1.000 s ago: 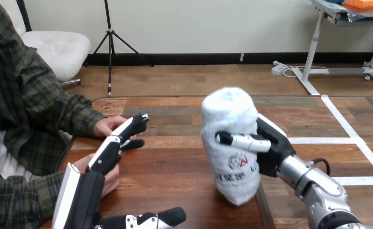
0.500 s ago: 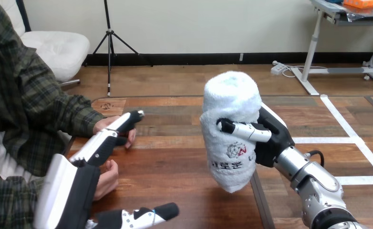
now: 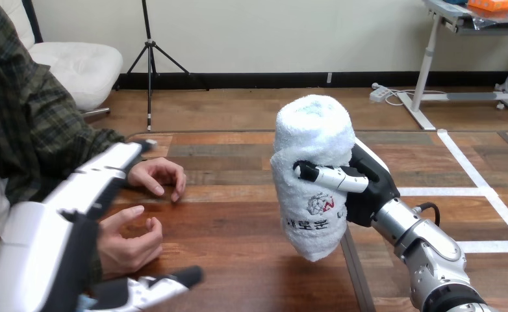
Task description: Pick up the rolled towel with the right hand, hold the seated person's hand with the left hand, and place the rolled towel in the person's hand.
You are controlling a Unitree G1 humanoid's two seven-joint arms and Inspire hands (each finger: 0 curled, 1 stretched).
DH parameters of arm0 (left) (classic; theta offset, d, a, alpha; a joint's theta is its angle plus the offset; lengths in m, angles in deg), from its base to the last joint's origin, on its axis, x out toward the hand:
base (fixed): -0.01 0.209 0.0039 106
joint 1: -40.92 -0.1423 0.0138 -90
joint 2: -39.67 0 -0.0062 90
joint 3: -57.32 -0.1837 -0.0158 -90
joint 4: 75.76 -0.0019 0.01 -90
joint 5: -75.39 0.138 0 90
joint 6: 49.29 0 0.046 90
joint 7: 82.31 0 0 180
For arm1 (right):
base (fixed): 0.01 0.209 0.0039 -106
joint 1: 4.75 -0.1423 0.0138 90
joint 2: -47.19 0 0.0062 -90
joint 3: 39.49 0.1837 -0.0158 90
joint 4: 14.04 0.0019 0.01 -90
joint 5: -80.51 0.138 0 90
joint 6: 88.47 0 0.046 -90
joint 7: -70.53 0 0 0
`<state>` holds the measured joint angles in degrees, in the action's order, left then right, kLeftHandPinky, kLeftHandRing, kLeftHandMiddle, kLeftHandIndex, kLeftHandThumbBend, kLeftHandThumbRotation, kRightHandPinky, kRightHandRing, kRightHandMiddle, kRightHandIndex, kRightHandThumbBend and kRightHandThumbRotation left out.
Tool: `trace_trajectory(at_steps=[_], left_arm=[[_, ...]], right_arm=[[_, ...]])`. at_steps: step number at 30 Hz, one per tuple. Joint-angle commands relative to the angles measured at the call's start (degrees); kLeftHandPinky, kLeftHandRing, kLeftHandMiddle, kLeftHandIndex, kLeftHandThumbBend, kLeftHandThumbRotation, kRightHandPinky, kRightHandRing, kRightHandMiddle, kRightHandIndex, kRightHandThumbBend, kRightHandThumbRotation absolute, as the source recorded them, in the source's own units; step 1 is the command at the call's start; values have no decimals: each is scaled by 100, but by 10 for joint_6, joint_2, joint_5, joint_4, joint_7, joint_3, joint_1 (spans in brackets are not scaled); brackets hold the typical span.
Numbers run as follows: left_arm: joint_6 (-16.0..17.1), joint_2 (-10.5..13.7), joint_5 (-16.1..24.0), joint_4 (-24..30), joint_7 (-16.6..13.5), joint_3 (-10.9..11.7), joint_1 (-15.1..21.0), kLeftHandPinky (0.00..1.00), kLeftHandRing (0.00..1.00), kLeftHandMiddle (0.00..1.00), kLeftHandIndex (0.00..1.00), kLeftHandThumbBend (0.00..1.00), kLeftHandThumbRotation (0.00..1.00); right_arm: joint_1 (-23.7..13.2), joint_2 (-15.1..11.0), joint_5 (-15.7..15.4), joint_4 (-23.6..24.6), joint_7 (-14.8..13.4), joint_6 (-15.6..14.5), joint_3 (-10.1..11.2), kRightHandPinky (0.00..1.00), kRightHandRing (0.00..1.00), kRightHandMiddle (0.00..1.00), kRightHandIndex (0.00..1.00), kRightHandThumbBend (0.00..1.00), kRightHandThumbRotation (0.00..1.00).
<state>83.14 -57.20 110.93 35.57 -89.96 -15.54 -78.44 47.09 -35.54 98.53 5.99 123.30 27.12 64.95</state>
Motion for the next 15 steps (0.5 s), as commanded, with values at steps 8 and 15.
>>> trace_trajectory(at_steps=[8,15], left_arm=[[-54,69,-2,58,24,81,15,71,83,87,88,100,39],[-91,106,-18,63,59,106,17,70,83,86,88,100,38]], right_arm=[[-14,7,8,39,2,19,9,6,9,15,15,62,0],[-11,7,15,42,12,17,13,6,9,15,16,62,0]])
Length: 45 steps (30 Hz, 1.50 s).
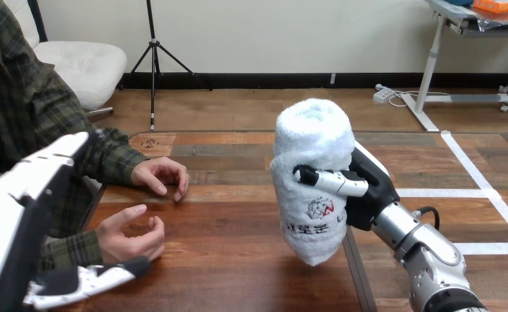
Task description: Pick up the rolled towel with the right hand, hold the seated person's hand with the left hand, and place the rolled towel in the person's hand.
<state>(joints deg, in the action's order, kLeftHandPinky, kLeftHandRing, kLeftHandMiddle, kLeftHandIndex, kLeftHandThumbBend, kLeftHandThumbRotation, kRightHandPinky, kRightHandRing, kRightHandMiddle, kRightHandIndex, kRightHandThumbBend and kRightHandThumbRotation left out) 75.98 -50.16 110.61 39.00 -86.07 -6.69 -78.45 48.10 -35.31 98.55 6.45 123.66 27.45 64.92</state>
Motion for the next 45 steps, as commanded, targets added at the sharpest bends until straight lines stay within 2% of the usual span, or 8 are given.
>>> trace_trajectory(at_steps=[1,5,11,22,31,37,45], left_arm=[[-23,39,-17,29,24,20,17,70,82,86,87,100,37],[-47,62,-25,26,48,30,18,70,82,86,87,100,35],[-61,89,-25,6,60,38,31,69,81,85,85,100,29],[-92,138,-18,-36,87,29,55,65,76,82,81,100,23],[-103,180,-4,-85,111,4,80,66,74,79,79,100,19],[-83,215,19,-136,102,-20,100,66,74,78,78,100,19],[-85,249,34,-192,111,-57,130,67,73,77,77,100,18]], right_arm=[[-21,5,15,38,10,14,14,6,9,15,16,62,0],[-19,5,18,40,13,13,16,6,10,15,16,63,0],[-15,3,19,47,21,18,16,6,10,15,16,65,0],[-5,2,27,75,34,16,17,6,10,16,16,66,0],[9,2,44,117,51,-2,15,6,11,16,17,67,0],[24,0,56,155,57,-18,13,7,12,17,18,69,0],[47,-2,81,219,67,-61,11,7,13,18,19,69,0]])
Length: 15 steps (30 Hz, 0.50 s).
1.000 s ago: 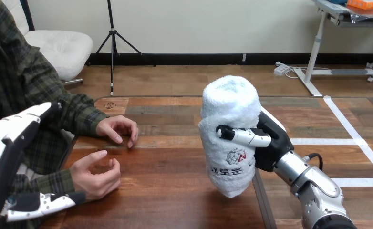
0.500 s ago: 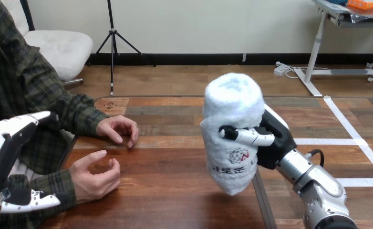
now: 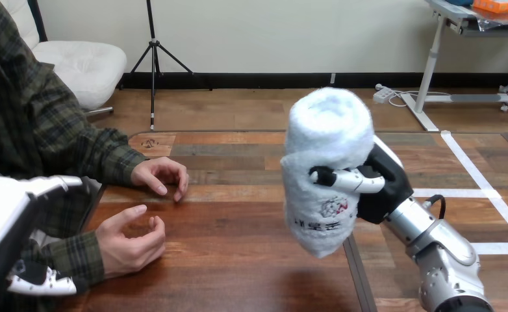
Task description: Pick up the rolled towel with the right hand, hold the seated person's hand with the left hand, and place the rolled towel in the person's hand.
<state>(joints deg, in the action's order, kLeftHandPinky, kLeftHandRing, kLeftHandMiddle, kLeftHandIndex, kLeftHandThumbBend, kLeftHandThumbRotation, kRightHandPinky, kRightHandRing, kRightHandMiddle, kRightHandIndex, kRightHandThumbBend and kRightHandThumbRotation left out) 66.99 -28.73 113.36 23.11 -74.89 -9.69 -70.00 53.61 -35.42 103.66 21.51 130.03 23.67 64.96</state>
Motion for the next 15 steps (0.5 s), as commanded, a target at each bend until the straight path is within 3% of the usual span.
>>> trace_trajectory(at_steps=[1,7,15], left_arm=[[6,37,7,-37,-3,-31,48,67,73,77,77,100,18],[24,53,20,-91,-25,-60,75,66,72,75,75,100,16],[24,75,37,-143,-22,-100,109,66,71,74,75,100,15]], right_arm=[[-6,-1,31,75,3,-28,10,7,13,19,19,69,0],[13,-6,50,128,10,-65,8,8,13,19,20,70,0],[38,-12,74,196,17,-112,4,8,14,20,20,71,0]])
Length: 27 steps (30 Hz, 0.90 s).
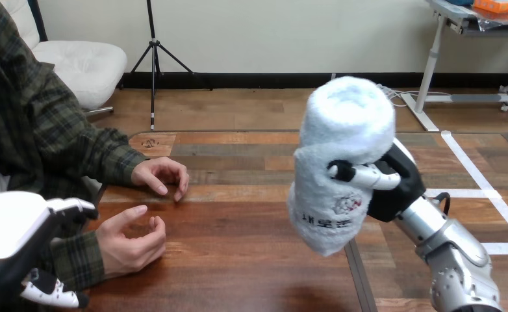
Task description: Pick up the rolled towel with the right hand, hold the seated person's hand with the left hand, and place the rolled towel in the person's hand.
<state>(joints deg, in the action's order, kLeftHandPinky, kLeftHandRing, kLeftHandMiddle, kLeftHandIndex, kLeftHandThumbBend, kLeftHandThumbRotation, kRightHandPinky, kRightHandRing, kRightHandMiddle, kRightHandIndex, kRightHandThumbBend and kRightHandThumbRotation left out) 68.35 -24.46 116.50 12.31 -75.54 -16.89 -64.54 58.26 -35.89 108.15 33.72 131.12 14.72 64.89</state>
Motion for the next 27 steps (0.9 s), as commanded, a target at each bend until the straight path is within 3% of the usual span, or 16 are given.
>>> trace_trajectory(at_steps=[1,16,27], left_arm=[[12,34,6,-41,-17,-31,58,66,71,74,75,100,15],[2,46,37,-135,-34,-99,119,66,69,73,74,100,14],[5,44,66,-223,-75,-149,167,63,67,72,74,100,12]], right_arm=[[-6,-7,31,81,6,-27,5,8,14,20,20,72,0],[44,-9,58,215,-21,-105,-1,8,14,21,21,75,0],[76,-7,88,294,-29,-150,-3,8,14,21,21,79,0]])
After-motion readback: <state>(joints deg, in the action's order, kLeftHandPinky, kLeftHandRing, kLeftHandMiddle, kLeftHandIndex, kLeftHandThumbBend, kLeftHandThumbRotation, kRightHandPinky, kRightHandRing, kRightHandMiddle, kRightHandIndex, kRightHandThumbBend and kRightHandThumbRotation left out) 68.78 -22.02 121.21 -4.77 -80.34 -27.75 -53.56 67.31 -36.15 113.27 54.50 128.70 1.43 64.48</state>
